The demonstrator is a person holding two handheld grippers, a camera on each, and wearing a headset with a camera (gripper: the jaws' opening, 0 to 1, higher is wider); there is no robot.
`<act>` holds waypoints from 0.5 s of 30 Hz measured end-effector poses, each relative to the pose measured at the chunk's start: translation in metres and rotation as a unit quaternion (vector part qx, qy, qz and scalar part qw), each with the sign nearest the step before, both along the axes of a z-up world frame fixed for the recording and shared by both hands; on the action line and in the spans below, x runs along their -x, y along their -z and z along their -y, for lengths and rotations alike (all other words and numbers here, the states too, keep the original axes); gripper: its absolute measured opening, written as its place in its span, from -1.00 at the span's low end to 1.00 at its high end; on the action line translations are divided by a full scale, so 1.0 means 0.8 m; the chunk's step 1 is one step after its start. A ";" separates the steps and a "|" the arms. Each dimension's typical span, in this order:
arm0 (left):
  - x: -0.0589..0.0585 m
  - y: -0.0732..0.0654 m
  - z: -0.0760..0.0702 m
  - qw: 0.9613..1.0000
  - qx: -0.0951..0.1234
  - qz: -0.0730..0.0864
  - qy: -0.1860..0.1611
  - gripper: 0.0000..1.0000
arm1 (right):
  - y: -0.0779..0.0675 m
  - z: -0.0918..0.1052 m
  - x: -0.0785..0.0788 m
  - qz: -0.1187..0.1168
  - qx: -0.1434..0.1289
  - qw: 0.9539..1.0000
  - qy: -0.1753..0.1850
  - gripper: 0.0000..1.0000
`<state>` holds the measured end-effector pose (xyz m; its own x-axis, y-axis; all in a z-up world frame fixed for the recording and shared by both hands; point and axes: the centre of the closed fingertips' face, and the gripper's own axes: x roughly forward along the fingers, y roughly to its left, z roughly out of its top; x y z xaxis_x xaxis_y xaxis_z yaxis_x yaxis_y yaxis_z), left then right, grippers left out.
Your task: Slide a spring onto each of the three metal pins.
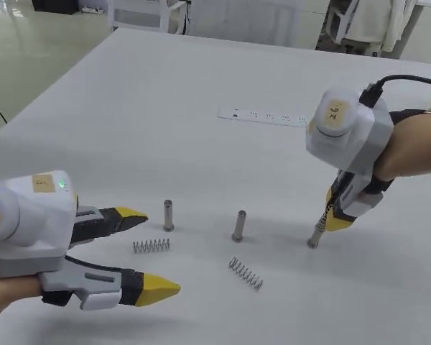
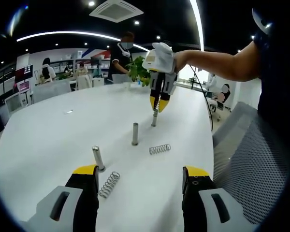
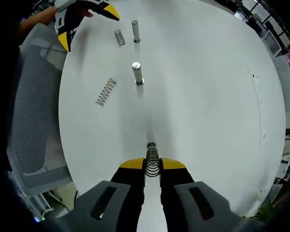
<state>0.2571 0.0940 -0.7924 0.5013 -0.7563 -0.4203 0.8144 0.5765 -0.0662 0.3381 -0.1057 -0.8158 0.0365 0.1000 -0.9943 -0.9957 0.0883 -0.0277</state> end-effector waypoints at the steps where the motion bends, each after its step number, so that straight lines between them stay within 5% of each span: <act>1: 0.000 0.000 0.001 1.000 0.000 0.000 0.000 0.32 | 0.001 -0.001 0.001 -0.003 0.000 1.000 0.001 -0.82; 15: 0.000 -0.001 -0.002 1.000 0.000 0.000 0.000 0.32 | 0.018 -0.002 0.003 -0.014 0.009 1.000 0.004 -0.82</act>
